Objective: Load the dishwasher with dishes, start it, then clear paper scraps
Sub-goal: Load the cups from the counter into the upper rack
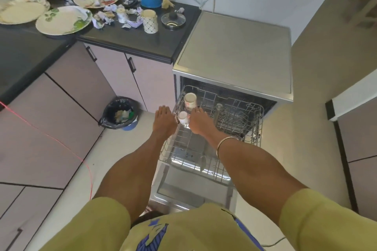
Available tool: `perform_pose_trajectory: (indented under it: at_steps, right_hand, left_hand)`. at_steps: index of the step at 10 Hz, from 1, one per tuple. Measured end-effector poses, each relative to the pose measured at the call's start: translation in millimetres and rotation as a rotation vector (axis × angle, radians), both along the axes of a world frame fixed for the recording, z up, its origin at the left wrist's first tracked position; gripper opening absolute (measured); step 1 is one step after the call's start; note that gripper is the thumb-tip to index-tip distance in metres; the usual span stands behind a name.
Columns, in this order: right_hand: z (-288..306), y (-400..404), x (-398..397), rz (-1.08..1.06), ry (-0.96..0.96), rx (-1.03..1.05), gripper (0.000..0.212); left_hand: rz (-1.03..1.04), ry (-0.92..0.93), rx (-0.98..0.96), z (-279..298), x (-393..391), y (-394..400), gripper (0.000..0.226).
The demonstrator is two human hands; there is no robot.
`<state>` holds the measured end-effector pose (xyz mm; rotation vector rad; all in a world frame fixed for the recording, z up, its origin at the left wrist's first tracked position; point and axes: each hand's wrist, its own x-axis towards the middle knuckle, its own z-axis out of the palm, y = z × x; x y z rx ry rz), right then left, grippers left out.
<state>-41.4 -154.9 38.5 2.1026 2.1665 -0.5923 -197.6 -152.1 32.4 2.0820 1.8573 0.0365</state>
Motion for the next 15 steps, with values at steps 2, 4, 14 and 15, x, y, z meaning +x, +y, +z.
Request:
perform_pose_trajectory:
  at_steps: [2, 4, 14, 15]
  right_hand:
    - [-5, 2, -52, 0.029, -0.022, 0.027, 0.053]
    - [10, 9, -143, -0.137, -0.015, -0.094, 0.045]
    - [33, 199, -292, -0.074, -0.087, 0.041, 0.048]
    - [44, 235, -281, -0.09, -0.09, 0.056, 0.048]
  left_hand:
    - [0.001, -0.034, 0.015, -3, -50, 7, 0.054]
    - [-0.03, -0.044, 0.052, 4, -131, 13, 0.052]
    - [-0.109, -0.055, 0.126, 43, -297, 219, 0.051]
    - [-0.107, -0.048, 0.134, 53, -288, 257, 0.052]
